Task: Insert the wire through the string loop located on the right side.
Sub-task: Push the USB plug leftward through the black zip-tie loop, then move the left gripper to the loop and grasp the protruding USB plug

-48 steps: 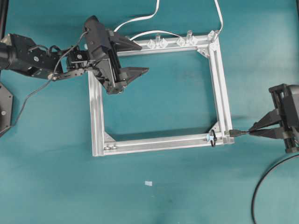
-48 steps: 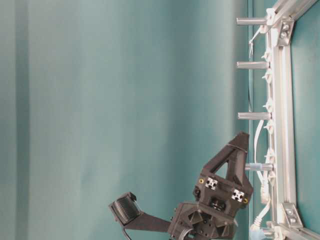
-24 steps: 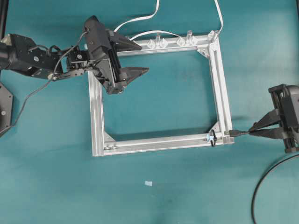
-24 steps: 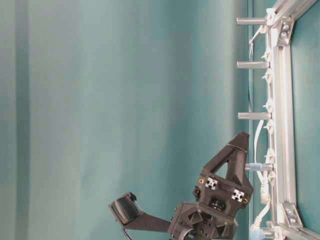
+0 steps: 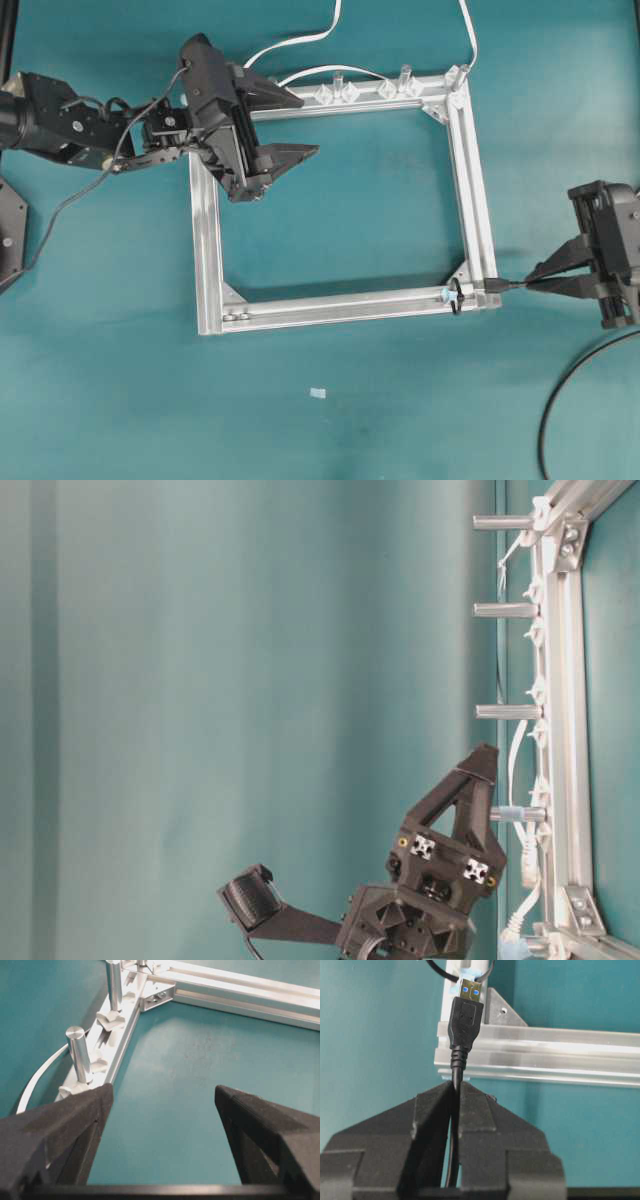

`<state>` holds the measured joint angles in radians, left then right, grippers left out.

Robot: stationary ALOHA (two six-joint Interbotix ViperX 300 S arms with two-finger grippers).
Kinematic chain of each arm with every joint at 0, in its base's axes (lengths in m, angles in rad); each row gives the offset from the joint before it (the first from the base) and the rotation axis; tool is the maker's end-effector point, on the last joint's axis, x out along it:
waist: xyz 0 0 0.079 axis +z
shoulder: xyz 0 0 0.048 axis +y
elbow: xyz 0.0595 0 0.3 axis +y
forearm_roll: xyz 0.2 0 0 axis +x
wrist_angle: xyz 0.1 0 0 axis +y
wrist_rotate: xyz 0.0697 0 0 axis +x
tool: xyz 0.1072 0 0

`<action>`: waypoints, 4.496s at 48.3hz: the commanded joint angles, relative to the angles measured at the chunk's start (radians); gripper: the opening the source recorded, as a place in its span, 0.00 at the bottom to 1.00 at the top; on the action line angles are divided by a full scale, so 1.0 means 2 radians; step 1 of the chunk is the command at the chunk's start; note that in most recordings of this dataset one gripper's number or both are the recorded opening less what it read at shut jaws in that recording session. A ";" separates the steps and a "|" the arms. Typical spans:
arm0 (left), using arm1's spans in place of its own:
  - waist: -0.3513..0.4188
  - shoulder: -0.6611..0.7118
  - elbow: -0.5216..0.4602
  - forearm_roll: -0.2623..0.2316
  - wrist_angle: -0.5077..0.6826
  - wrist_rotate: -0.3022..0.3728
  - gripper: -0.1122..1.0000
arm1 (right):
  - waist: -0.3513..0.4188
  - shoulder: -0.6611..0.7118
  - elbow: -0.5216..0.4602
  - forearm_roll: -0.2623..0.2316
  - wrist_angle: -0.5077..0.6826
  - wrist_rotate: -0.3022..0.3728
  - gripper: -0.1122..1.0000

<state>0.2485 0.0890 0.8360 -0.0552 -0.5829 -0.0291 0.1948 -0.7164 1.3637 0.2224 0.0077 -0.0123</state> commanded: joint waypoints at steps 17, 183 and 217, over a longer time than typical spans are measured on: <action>-0.001 -0.012 -0.009 0.001 -0.002 -0.005 0.87 | 0.002 0.038 -0.034 -0.002 -0.012 0.000 0.03; -0.186 0.081 -0.153 -0.002 0.127 -0.120 0.87 | 0.011 0.193 -0.123 -0.002 -0.075 0.000 0.03; -0.191 0.176 -0.283 0.001 0.127 -0.110 0.85 | 0.011 0.193 -0.123 -0.002 -0.075 0.001 0.03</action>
<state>-0.1365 0.4633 0.2899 -0.0568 -0.3252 -0.2592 0.2148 -0.3252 1.1290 0.2240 -0.1335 -0.0123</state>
